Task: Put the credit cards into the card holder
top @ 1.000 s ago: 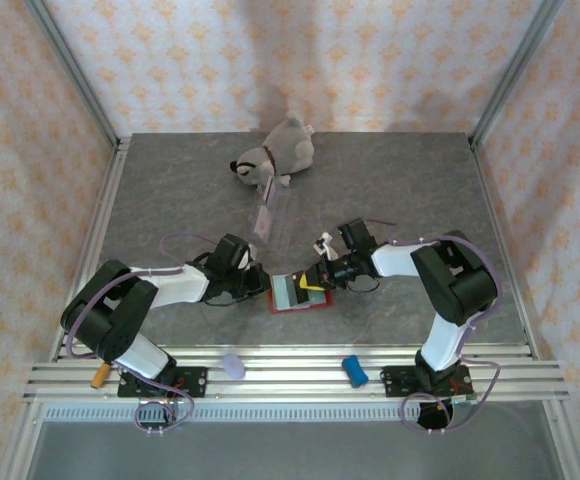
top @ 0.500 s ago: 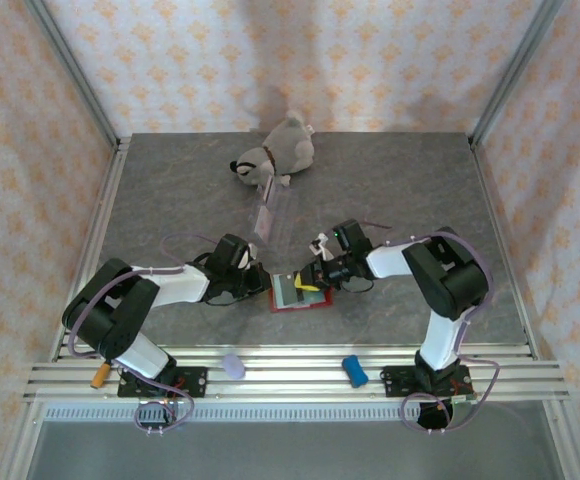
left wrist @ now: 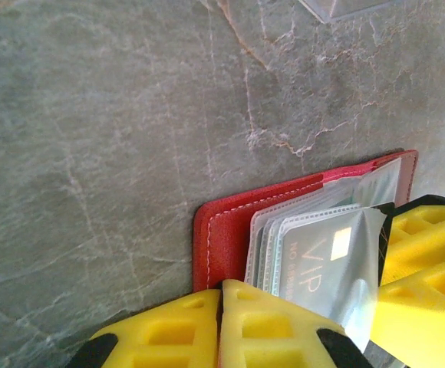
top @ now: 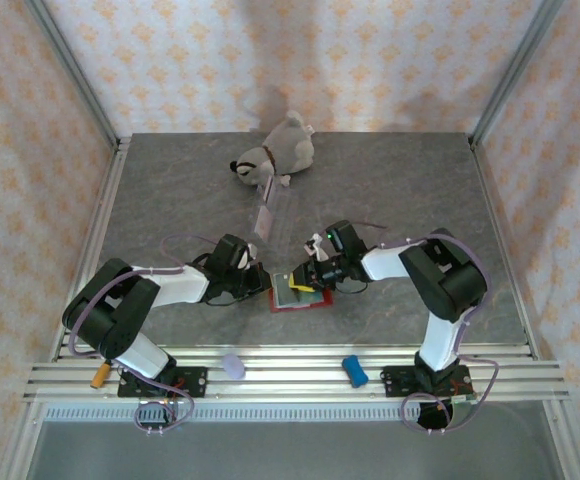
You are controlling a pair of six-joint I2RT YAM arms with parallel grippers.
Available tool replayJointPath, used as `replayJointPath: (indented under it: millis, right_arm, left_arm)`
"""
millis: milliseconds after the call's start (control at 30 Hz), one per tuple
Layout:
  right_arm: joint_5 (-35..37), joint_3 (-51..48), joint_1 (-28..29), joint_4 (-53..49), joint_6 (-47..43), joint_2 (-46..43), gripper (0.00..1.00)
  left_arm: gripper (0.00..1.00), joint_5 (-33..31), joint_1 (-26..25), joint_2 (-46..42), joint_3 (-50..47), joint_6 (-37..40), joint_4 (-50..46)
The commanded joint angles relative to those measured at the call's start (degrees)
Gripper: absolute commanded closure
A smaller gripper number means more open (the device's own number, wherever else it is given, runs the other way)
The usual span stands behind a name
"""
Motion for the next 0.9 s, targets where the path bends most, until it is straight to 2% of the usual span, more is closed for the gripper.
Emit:
replayJointPath:
  millis: [0,100,267,533,667,867]
  right_arm:
    - [6.2,0.7,0.5,-8.5,-4.9,-1.6,0.78]
    - [7.1,0.4,0.6,-10.1,-5.5,-2.5,0.72]
    - [7.6,0.2,0.5,-11.7,-6.6,-3.7,0.69]
    - [9.3,0.5,0.6,-15.5,-8.3,-6.8,0.69]
    - [7.9,0.9,0.5,-15.6,-8.5,-5.9,0.85]
    - [7.1,1.0,0.7,-12.5,-6.4,-3.7,0.91]
  left_arm:
    - [0.91,-4.1,0.6,1.5,-0.9,1.6,-3.4]
    - [0.91,-4.3,0.6,0.9,-1.7,1.0,-2.6]
    - [0.92,-4.1,0.7,1.3,-1.1,1.8,-3.6]
    - [0.92,-4.0,0.8,1.4,-1.3,1.8,-3.5]
    - [0.92,-3.9,0.8,1.2,-1.7,1.3,-2.1]
    - [0.92,-3.4,0.9,1.6,-1.0,1.4,-2.7]
